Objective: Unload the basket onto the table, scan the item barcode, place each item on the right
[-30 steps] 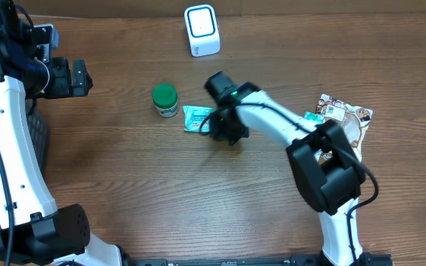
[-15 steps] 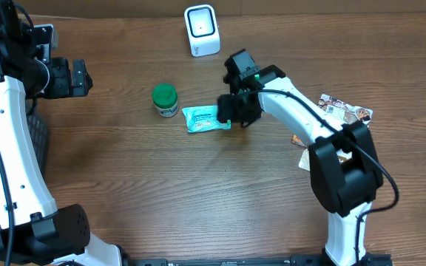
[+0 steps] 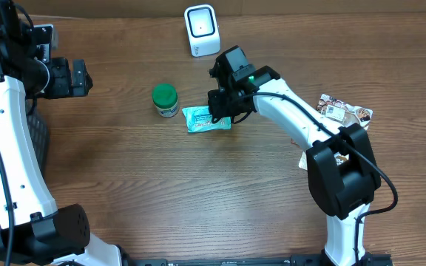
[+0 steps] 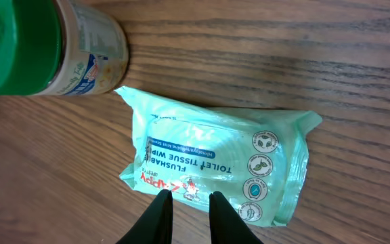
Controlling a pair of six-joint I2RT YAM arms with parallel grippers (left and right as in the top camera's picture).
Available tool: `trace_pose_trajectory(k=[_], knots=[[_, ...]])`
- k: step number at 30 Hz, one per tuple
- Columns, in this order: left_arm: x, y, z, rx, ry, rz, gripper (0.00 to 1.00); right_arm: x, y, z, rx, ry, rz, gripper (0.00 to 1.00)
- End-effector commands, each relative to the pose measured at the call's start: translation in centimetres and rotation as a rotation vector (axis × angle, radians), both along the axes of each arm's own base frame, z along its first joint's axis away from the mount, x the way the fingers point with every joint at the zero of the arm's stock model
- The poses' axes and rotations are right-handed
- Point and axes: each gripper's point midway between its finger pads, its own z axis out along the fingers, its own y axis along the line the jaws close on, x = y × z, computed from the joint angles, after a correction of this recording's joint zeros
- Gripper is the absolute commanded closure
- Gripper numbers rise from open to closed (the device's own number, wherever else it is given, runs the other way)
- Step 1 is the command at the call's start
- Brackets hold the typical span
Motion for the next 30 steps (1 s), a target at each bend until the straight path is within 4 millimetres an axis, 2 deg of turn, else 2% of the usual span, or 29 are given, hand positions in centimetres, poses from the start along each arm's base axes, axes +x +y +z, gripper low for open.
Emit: trace_pose_trajectory(k=[1, 4, 6, 11, 15, 25, 28, 30], knots=[[0.0, 0.2, 0.2, 0.011, -0.004, -0.013, 0.00, 1.6, -1.8, -0.5, -0.132, -0.069, -0.100, 0.80], [0.0, 0.2, 0.2, 0.011, -0.004, -0.013, 0.00, 2.2, -2.9, -0.7, -0.150, -0.067, -0.155, 0.80], [0.0, 0.2, 0.2, 0.011, -0.004, -0.013, 0.01, 2.1, -2.9, -0.7, -0.115, -0.043, -0.152, 0.77], [0.0, 0.2, 0.2, 0.011, -0.004, -0.013, 0.01, 1.2, -2.7, -1.5, -0.019, 0.052, -0.133, 0.61], [0.0, 0.2, 0.2, 0.011, -0.004, -0.013, 0.00, 0.9, -3.1, -2.8, 0.004, 0.112, -0.127, 0.50], [0.0, 0.2, 0.2, 0.011, -0.004, -0.013, 0.00, -0.2, -3.2, -7.1, 0.024, 0.234, -0.104, 0.52], [0.0, 0.2, 0.1, 0.011, -0.004, -0.013, 0.01, -0.6, -3.4, -8.9, 0.007, 0.270, -0.107, 0.59], [0.0, 0.2, 0.1, 0.011, -0.004, -0.013, 0.00, -1.0, -3.4, -9.6, 0.002, 0.289, -0.106, 0.59]])
